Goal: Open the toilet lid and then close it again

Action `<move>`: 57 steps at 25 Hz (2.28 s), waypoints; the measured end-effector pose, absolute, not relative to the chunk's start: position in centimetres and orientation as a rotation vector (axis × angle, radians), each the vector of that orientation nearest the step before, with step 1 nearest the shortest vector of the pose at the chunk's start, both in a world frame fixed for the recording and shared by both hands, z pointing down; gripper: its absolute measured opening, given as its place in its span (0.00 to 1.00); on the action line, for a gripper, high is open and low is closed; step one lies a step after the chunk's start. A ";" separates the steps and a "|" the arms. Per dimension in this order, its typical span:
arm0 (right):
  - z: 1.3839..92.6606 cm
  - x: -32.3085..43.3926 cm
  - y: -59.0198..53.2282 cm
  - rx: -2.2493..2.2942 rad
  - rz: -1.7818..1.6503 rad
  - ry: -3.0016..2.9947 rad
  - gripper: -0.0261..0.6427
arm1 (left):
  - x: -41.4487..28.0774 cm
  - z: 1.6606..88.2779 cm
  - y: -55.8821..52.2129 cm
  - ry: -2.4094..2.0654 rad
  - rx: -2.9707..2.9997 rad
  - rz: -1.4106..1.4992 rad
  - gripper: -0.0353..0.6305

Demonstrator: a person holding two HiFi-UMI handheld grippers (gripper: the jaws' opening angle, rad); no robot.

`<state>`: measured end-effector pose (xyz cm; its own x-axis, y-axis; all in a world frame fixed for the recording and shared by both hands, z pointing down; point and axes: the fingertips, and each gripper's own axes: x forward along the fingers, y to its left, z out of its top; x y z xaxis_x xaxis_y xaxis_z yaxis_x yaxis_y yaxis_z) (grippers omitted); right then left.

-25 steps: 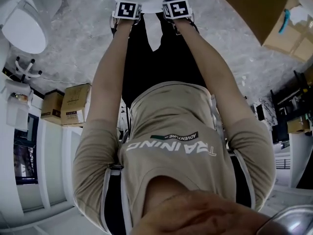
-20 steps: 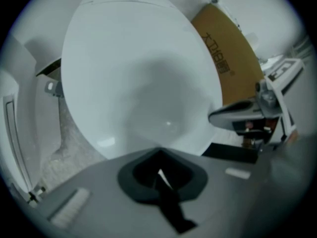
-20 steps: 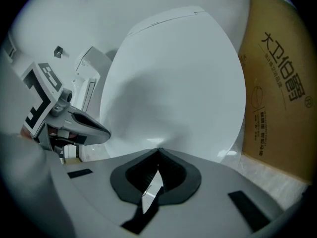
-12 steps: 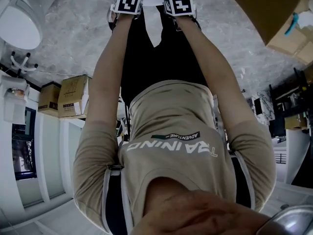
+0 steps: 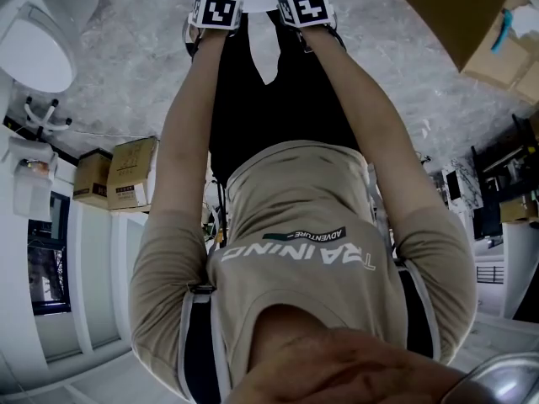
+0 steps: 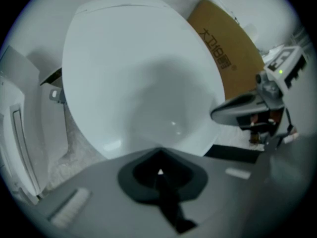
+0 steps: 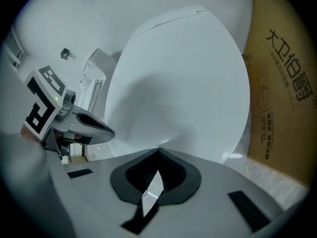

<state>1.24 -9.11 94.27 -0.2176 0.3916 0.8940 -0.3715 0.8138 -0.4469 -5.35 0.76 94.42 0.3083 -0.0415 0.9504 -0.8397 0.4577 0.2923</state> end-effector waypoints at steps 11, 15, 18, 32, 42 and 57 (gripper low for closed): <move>94.3 1.1 -9.1 0.029 0.670 -1.670 0.06 | -5.3 94.8 1.3 -1.115 1.013 0.695 0.06; 94.3 1.1 -9.2 0.051 0.616 -1.695 0.06 | -5.0 94.4 1.6 -1.084 0.973 0.610 0.06; 93.9 1.0 -8.5 0.054 0.663 -1.716 0.06 | -5.2 94.5 1.6 -1.066 0.977 0.576 0.06; 81.5 -3.2 -13.7 0.083 0.668 -1.899 0.06 | -9.0 81.9 -0.5 -1.312 1.124 0.372 0.06; 63.9 -12.0 -17.2 0.062 0.581 -2.343 0.06 | -18.5 62.5 -9.2 -1.767 1.446 0.308 0.06; 39.6 -22.0 -23.0 0.000 0.171 -2.851 0.06 | -29.6 37.2 -14.6 -2.399 1.685 0.167 0.06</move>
